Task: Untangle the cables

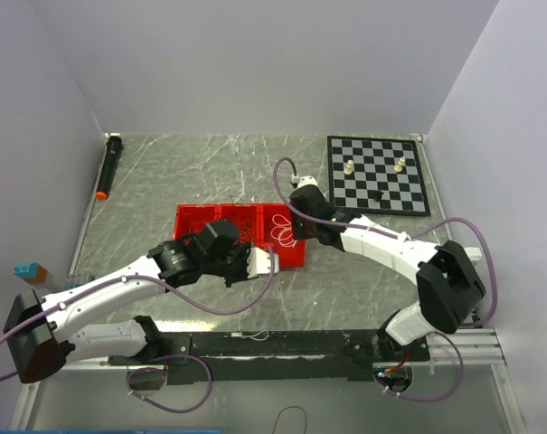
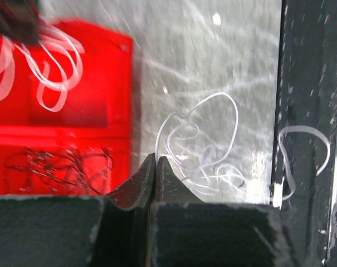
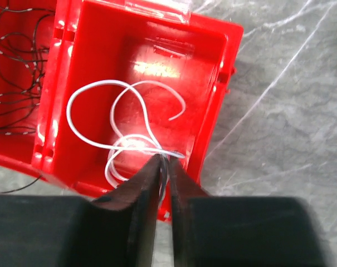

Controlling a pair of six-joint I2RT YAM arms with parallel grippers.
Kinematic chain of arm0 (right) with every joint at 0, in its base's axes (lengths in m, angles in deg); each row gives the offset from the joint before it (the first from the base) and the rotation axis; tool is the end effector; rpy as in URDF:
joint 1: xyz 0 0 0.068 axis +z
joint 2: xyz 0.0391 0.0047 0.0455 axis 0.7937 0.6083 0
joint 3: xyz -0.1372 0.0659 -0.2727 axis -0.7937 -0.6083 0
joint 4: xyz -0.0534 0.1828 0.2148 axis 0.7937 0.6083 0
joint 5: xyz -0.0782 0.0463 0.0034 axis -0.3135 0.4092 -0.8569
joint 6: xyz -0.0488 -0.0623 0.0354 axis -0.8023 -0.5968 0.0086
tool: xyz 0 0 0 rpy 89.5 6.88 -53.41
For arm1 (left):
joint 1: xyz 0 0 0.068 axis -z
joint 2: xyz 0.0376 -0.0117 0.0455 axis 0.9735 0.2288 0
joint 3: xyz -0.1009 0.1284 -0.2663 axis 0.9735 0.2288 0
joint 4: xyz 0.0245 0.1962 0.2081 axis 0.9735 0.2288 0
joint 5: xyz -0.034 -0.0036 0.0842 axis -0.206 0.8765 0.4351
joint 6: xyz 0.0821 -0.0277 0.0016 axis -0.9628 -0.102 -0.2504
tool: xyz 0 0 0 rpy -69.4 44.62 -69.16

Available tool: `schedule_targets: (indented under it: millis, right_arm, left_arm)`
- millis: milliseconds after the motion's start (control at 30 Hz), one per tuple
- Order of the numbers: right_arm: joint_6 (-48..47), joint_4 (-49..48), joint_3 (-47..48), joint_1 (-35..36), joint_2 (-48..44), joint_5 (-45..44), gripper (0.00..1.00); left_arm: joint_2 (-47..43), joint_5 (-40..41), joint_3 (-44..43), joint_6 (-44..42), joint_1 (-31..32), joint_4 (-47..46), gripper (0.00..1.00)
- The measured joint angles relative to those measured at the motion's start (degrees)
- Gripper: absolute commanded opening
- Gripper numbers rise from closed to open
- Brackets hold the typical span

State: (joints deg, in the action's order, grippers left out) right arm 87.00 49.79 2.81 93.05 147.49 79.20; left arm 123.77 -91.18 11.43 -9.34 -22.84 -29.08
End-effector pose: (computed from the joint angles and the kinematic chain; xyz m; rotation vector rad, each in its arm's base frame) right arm 0.2836 0.2252 0.2372 -0.3169 2.3523 0.3220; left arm 0.1395 -0.2306 0.2693 1.6587 1.6340 -0.5682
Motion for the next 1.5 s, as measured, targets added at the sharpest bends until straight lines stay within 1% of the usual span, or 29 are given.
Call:
schedule_targets:
  millis: [33, 100, 133, 200, 300, 367, 467, 633, 833, 967, 1100, 1233, 1367, 1500]
  right_arm:
    - [0.2, 0.1, 0.7, 0.0, 0.9, -0.2, 0.37]
    - [0.4, 0.3, 1.9, 0.2, 1.7, -0.6, 0.5]
    - [0.7, 0.5, 2.5, 0.2, 1.7, -0.8, 0.53]
    - [0.8, 0.6, 3.8, 0.3, 1.7, -1.2, 0.62]
    - [1.6, 1.0, 5.8, 0.5, 1.6, -1.2, 0.74]
    - [2.1, 1.5, 6.3, 0.5, 0.8, -1.0, 0.79]
    - [3.4, 2.3, 5.1, 0.5, -3.6, -0.6, 0.8]
    - [5.2, 2.6, 1.5, 0.5, -16.1, -2.0, 0.79]
    - [7.5, 2.7, -1.4, -0.1, -28.2, -9.4, 0.77]
    - [8.4, 2.1, -5.7, -0.3, -34.3, -14.4, 0.76]
    - [9.7, 2.0, -9.9, -0.4, -37.1, -16.3, 0.76]
    - [11.1, 2.9, -12.2, -0.4, -37.6, -17.1, 0.76]
    - [12.0, 4.0, -13.1, -0.4, -39.5, -18.0, 0.75]
    - [12.3, 4.4, -14.0, -0.4, -42.4, -19.3, 0.75]
  left_arm:
    - [0.0, -0.3, -1.1, 0.2, 0.0, 0.3, 0.01]
    - [0.0, -0.9, -4.2, 0.6, 0.0, 1.4, 0.01]
    - [0.0, -1.1, -5.6, 0.9, 0.0, 1.6, 0.01]
    - [0.0, -1.7, -9.0, 1.4, 0.0, 2.2, 0.01]
    - [0.1, -2.5, -14.6, 2.1, 0.0, 2.6, 0.01]
    - [0.5, -2.8, -18.3, 2.4, 0.0, 2.6, 0.01]
    - [1.2, -2.6, -22.2, 2.4, 0.3, 2.1, 0.01]
    - [0.7, -0.2, -22.2, 1.3, 2.0, -2.2, 0.01]
    - [1.3, 4.9, -20.2, -1.4, 3.7, -10.8, 0.01]
    - [3.8, 9.4, -19.6, -2.8, 3.3, -18.2, 0.01]
    - [7.1, 13.3, -18.3, -3.4, 1.9, -24.7, 0.01]
    - [12.0, 16.5, -18.1, -3.4, -1.2, -29.8, 0.01]
    - [17.7, 18.3, -18.9, -3.2, -5.2, -32.0, 0.01]
    - [20.6, 19.0, -18.4, -3.9, -7.0, -33.2, 0.01]
